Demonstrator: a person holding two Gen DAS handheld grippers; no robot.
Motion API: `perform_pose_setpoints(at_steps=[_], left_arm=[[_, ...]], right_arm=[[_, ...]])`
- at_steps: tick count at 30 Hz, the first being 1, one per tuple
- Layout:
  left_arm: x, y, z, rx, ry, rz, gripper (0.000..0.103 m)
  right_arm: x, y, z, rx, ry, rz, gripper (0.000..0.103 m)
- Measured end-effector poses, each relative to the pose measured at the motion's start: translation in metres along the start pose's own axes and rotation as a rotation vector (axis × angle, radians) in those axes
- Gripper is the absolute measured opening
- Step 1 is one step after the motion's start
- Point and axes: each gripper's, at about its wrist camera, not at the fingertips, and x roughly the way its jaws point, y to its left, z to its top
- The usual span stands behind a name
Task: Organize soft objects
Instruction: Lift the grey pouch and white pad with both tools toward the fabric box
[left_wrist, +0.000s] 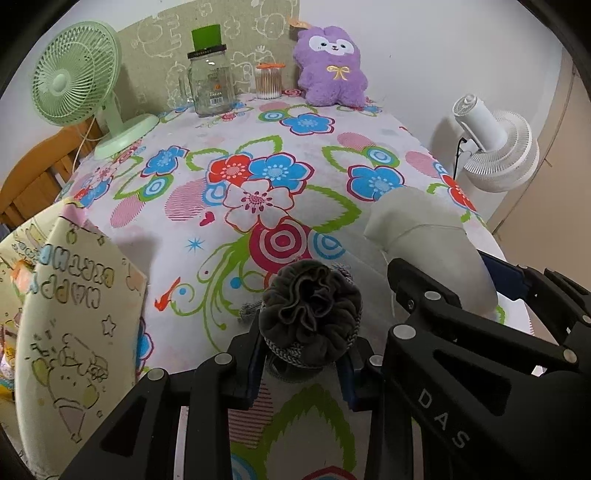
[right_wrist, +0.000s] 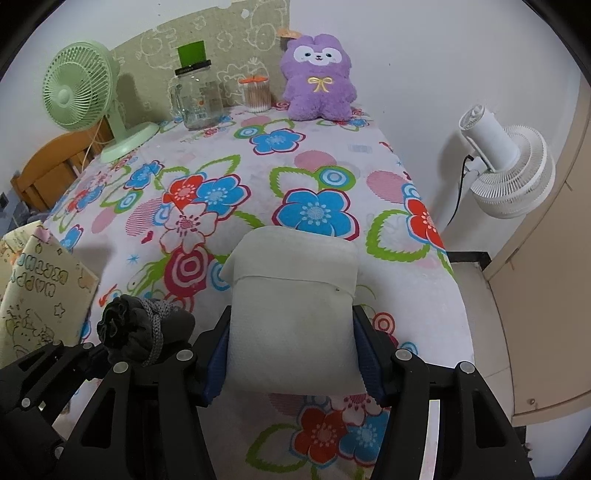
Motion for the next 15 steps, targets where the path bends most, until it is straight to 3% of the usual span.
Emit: perform_pose_setpoints(at_steps=[15], left_arm=[[-0.037, 0.002, -0.007, 0.024, -0.06, -0.001, 0.034]], right_arm=[[-0.038, 0.01, -0.007, 0.011, -0.054, -0.009, 0.062]])
